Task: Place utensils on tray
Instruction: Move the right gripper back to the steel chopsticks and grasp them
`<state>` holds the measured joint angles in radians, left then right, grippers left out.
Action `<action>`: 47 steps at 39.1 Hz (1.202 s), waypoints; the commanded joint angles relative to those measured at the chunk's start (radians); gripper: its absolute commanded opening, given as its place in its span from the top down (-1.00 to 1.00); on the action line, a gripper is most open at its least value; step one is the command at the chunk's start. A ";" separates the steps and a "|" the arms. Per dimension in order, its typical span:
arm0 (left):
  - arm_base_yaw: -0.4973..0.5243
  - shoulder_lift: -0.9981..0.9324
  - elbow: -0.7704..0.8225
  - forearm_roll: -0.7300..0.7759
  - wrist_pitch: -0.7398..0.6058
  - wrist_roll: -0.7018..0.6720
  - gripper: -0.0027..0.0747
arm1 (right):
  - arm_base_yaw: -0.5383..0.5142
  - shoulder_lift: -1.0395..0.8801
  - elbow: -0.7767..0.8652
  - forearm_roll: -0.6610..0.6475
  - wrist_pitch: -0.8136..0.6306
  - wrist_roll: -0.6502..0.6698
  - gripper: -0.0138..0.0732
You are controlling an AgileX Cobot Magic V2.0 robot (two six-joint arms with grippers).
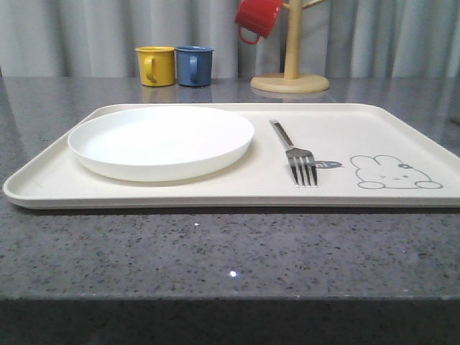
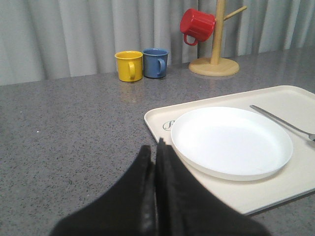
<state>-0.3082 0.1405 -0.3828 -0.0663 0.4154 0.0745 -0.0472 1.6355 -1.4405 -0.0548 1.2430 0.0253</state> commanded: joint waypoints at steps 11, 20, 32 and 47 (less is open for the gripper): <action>-0.001 0.010 -0.027 -0.009 -0.080 -0.007 0.98 | -0.023 0.058 0.008 0.045 0.008 -0.061 -0.24; -0.001 0.010 -0.027 -0.009 -0.080 -0.007 0.98 | -0.023 0.100 0.008 0.055 0.002 -0.062 -0.16; -0.001 0.010 -0.027 -0.009 -0.080 -0.007 0.98 | -0.023 0.099 0.003 0.055 0.024 -0.062 0.78; -0.001 0.010 -0.027 -0.009 -0.080 -0.007 0.98 | 0.005 -0.055 -0.040 0.055 0.094 0.064 0.82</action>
<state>-0.3082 0.1405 -0.3828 -0.0663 0.4154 0.0745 -0.0591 1.6810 -1.4462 0.0000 1.2242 0.0327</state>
